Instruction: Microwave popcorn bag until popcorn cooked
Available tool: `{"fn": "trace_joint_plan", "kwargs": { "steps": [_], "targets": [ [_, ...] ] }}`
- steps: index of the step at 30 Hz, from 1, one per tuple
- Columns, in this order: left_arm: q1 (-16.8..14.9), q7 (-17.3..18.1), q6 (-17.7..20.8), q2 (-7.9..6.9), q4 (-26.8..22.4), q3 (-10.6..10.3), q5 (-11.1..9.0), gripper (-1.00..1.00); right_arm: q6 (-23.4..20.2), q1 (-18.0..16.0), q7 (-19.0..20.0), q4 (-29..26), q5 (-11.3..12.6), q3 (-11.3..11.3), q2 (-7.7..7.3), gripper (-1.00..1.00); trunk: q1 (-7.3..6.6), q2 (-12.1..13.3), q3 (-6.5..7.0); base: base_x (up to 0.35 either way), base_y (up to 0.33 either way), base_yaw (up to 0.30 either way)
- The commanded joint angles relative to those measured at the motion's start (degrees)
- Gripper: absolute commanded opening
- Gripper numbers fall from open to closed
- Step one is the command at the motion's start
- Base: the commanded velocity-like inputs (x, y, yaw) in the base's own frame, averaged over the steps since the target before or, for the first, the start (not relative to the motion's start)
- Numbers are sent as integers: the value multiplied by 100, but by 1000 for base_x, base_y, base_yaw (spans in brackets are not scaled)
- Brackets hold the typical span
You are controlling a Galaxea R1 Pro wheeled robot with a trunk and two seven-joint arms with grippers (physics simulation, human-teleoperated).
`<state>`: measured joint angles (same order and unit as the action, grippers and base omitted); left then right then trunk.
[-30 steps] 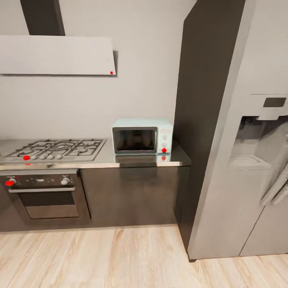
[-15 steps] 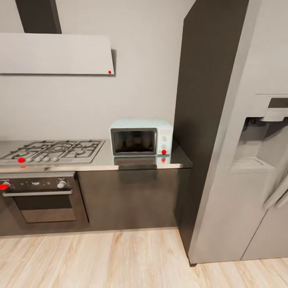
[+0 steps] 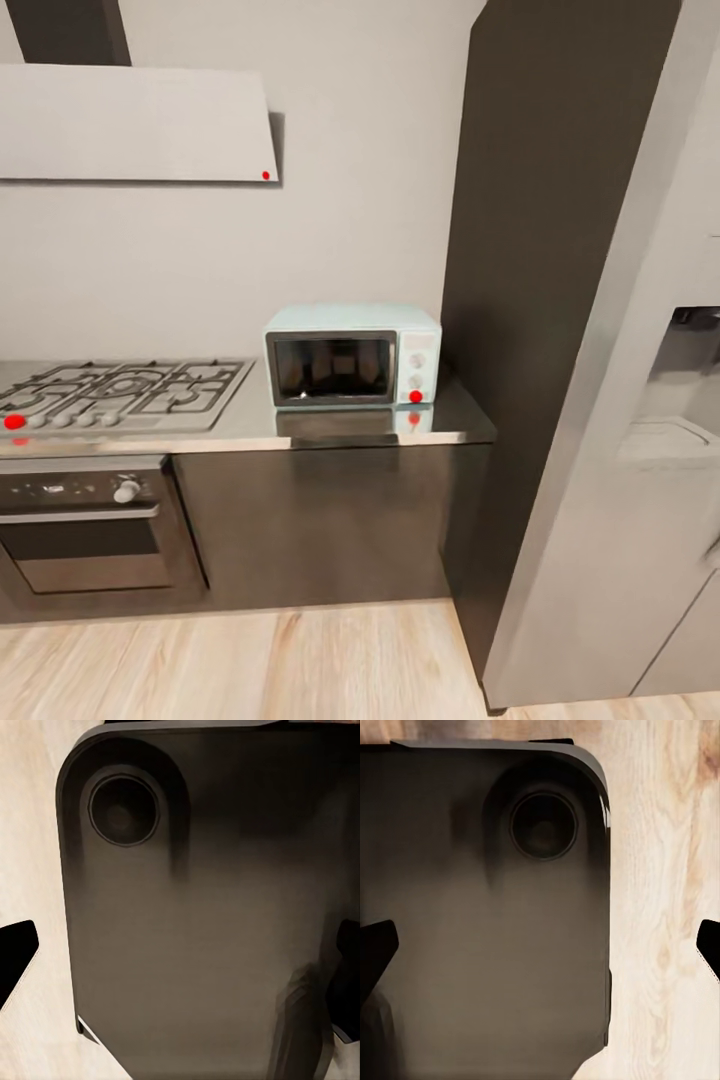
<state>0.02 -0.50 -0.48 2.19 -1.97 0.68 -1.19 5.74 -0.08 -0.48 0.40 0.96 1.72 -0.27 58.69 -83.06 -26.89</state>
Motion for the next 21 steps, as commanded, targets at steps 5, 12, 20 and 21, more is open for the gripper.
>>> {"fn": "trace_joint_plan", "kwargs": {
  "steps": [5, 12, 20, 21],
  "targets": [
    [-2, -5, -5, 1, -4, 8, -13, 100, 24, -1, -5, 4, 10, 13, 0, 100, 3, -2, -4, 322, 0, 0],
    [-2, -10, -5, 1, -3, 10, -13, 100, 23, -1, -5, 4, 10, 12, 1, 100, 3, -2, -4, 322, 0, 0],
    [-2, -9, -9, 1, -4, 11, -13, 100, 23, -1, -5, 4, 4, 12, 1, 100, 3, -2, -4, 322, 0, 0],
    [-2, -7, -11, 1, -3, 11, -13, 100, 23, -1, -5, 4, 4, 12, 1, 100, 3, -2, -4, 271, 0, 0]
  ]
}}
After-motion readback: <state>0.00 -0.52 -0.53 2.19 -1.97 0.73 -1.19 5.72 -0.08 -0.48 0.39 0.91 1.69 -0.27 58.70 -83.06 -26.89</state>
